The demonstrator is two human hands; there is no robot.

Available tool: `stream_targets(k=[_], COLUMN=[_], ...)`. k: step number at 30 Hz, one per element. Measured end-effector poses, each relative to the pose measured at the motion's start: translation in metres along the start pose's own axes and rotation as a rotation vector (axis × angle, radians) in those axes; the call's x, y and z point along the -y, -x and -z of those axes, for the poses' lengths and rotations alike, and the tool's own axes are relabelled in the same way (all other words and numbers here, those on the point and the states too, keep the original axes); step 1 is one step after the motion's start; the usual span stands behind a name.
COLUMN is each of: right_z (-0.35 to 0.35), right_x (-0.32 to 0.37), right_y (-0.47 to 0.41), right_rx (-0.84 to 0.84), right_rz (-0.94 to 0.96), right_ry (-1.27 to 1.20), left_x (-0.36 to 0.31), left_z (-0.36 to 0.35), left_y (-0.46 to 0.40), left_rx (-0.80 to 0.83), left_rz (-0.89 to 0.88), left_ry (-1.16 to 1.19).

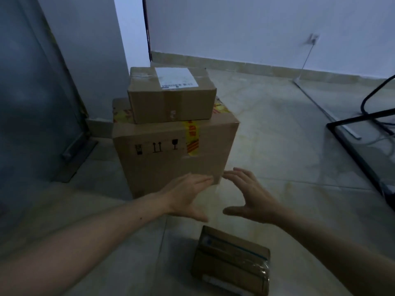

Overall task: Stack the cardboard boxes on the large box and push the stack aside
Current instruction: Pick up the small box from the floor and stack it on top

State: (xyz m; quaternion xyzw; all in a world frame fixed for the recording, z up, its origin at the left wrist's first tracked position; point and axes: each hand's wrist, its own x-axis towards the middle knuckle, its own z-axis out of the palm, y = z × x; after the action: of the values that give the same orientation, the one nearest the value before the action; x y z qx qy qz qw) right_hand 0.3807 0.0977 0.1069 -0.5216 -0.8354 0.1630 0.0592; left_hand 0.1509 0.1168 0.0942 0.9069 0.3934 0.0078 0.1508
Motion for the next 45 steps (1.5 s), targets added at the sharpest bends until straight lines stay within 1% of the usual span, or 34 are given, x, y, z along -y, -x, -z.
stream_targets(k=[3,5,8,11,14,18,22,26,28,31,36,39,42,45], right_z=[-0.042,-0.062,-0.084,-0.096,-0.102,-0.092,-0.057,0.001,0.034,0.086,0.182,0.236,0.28,0.301], right_x=[-0.011,-0.017,-0.026,-0.032,-0.034,-0.035,-0.033,-0.022,-0.015,-0.004,0.017,0.035,0.056,0.071], right_y=[0.036,0.057,0.084,0.096,0.1,0.092,0.073,0.053,0.046,0.034,0.01,-0.007,-0.032,-0.068], right_rx=[0.236,0.387,0.505,0.551,0.501,0.377,0.215,0.072,0.04,0.0,-0.061,-0.148,-0.252,-0.274], right_rz=[-0.108,-0.145,-0.15,-0.192,-0.21,-0.223,-0.219,-0.208,-0.181,-0.138,-0.077,-0.047,-0.037,-0.003], right_ry=[0.081,0.153,0.233,0.279,0.328,0.242,0.142,0.049,0.01,0.013,-0.006,-0.047,-0.194,-0.39], left_x=[-0.018,-0.03,-0.041,-0.046,-0.046,-0.039,-0.026,-0.019,-0.019,-0.021,-0.024,-0.017,-0.005,0.015], left_z=[-0.046,-0.074,-0.106,-0.12,-0.121,-0.106,-0.064,-0.009,0.024,0.076,0.166,0.223,0.278,0.323], left_y=[0.0,0.002,0.005,0.005,0.003,0.002,0.0,-0.002,-0.003,-0.002,0.003,0.006,0.014,0.02], left_rx=[0.206,0.293,0.334,0.292,0.245,0.19,0.091,0.01,-0.04,-0.136,-0.339,-0.426,-0.509,-0.522], left_rz=[0.028,0.033,0.038,0.052,0.065,0.093,0.106,0.131,0.13,0.108,0.048,0.043,0.064,0.136], left_ry=[0.015,-0.007,-0.048,-0.077,-0.06,-0.056,-0.069,-0.049,-0.073,-0.093,-0.083,-0.058,-0.09,-0.115])
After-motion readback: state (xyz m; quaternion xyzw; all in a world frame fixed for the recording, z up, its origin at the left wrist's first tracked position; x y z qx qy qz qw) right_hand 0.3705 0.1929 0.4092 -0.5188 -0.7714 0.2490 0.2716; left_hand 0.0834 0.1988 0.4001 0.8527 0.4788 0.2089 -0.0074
